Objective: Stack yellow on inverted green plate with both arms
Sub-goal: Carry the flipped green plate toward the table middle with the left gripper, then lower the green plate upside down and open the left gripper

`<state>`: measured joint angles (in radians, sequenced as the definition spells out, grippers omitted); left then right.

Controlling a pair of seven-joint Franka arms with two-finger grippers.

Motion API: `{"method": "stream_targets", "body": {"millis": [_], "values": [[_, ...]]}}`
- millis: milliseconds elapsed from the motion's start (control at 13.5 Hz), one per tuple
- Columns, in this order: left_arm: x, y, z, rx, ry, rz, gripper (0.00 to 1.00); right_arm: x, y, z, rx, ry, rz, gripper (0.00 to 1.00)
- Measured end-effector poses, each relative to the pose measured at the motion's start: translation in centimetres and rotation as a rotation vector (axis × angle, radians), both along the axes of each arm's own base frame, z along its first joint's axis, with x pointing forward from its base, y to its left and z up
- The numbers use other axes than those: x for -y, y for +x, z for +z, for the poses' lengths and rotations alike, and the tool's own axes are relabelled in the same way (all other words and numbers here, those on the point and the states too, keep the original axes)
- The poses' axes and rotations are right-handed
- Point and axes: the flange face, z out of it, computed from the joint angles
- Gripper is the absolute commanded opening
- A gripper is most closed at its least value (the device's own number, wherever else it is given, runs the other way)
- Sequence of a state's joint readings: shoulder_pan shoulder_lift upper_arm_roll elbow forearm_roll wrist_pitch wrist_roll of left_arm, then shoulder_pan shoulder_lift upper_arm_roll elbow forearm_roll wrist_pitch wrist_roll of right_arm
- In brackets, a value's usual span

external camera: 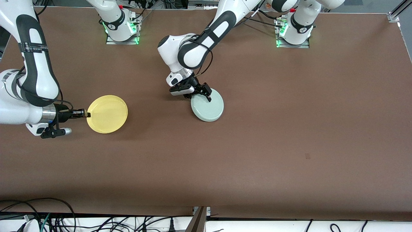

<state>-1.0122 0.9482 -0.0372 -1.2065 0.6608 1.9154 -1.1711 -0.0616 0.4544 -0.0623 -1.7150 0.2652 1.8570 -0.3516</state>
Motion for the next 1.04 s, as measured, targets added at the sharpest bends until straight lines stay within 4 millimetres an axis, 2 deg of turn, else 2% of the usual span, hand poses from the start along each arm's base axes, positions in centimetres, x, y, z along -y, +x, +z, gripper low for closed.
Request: {"method": "stream_targets", "body": {"millis": [296, 444, 593, 815, 1037], "values": [[0.2, 1.6, -0.9, 0.000, -0.172, -0.043, 1.00, -1.9, 0.3, 0.3, -0.005, -0.007, 0.003, 0.00], [-0.3, 2.4, -1.8, -0.010, -0.253, -0.055, 1.00, -2.1, 0.2, 0.3, -0.011, -0.006, 0.007, 0.00], [-1.5, 4.1, -1.6, -0.012, -0.308, -0.041, 1.00, -2.4, 0.1, 0.2, -0.017, -0.005, 0.011, 0.00], [-4.2, 6.9, 0.3, -0.099, -0.422, 0.010, 1.00, -2.5, 0.1, 0.2, -0.019, -0.005, 0.012, 0.00], [-9.6, 10.2, 2.1, -0.183, -0.461, 0.012, 1.00, -2.5, 0.1, 0.2, -0.023, -0.004, 0.013, 0.00]]}}
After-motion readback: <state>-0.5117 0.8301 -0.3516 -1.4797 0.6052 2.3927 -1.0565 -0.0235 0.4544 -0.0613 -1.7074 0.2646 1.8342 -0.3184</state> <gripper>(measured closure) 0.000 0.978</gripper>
